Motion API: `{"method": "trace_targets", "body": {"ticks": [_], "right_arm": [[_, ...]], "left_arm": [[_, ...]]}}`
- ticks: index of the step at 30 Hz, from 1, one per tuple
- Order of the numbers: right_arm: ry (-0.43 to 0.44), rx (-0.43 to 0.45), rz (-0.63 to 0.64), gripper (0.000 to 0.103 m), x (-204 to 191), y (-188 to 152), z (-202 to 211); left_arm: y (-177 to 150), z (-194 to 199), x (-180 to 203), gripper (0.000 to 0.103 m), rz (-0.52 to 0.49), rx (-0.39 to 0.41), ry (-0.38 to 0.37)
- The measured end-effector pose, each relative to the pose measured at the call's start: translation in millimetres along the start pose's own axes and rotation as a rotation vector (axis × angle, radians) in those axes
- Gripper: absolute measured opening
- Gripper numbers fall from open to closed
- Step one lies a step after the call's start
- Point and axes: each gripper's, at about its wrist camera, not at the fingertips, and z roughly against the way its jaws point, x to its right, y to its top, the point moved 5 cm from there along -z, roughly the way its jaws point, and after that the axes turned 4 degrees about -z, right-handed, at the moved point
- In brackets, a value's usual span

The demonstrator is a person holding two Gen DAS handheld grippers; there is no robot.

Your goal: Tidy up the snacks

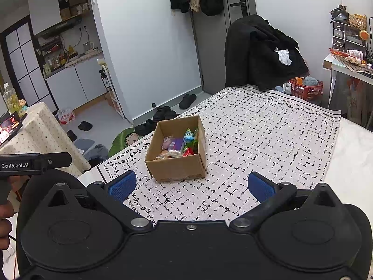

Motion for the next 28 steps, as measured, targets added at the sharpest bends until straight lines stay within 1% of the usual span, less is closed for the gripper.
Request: {"method": "trace_targets", "body": {"ticks": [20,28], "right_arm": [[0.006,-0.01,0.0,0.103,0.1,-1.9,-2.9],[0.0,-0.016,-0.001,0.103,-0.2,-2.4,-4.8]], "left_arm": [[-1.0,0.3,1.7,0.103,-0.003,-0.005,0.0],[-2.3,2.8,3.3,0.103,-0.013,0.0,-0.012]]}}
